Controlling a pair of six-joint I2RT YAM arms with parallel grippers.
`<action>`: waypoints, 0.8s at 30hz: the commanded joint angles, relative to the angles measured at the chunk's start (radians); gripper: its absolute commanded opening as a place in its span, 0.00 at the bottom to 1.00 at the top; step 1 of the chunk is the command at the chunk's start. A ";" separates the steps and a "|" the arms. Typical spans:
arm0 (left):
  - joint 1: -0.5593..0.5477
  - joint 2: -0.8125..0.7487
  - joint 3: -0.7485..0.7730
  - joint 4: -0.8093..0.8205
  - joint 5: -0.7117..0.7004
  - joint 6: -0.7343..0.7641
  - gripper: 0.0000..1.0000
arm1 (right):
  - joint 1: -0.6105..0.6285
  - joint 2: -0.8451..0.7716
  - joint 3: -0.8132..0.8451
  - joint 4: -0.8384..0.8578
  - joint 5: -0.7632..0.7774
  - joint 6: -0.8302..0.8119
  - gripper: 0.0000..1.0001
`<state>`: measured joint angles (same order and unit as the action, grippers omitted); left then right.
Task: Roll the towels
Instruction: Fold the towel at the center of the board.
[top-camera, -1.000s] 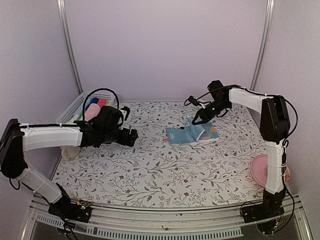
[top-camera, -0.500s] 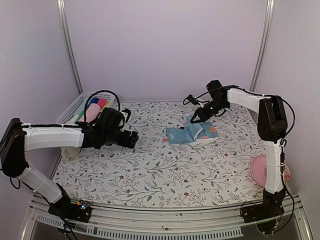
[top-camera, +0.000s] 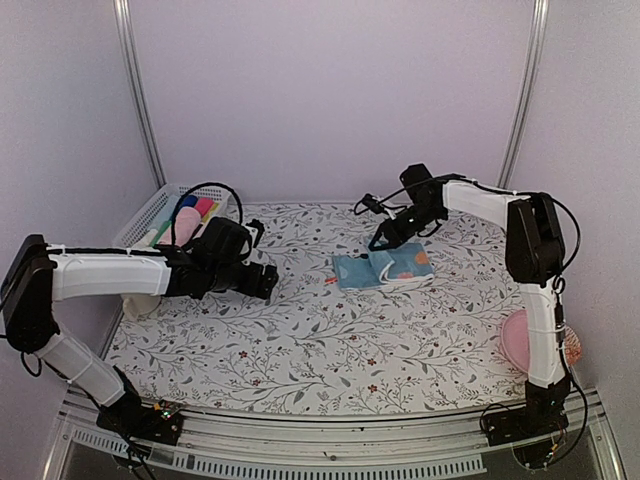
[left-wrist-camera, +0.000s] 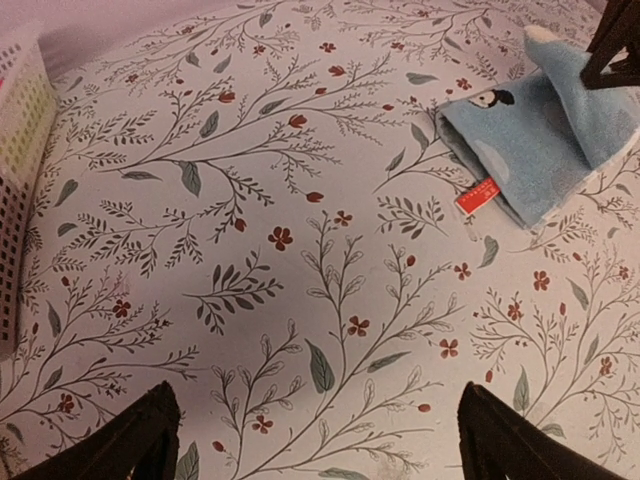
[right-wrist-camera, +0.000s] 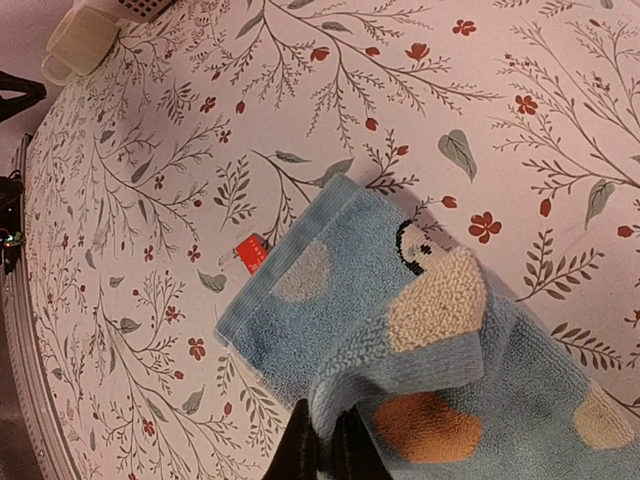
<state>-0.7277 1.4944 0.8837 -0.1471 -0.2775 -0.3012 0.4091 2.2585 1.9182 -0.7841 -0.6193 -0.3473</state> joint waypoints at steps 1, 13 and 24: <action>-0.018 0.010 -0.005 0.021 0.002 -0.007 0.97 | 0.014 0.031 0.047 0.022 -0.034 0.023 0.03; -0.021 0.015 -0.002 0.022 0.001 -0.005 0.97 | 0.040 0.067 0.073 0.020 -0.034 0.028 0.03; -0.020 0.025 0.001 0.024 0.005 -0.004 0.97 | 0.045 0.118 0.100 0.017 -0.043 0.033 0.17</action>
<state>-0.7330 1.5059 0.8837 -0.1452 -0.2771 -0.3012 0.4450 2.3295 1.9903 -0.7769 -0.6376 -0.3187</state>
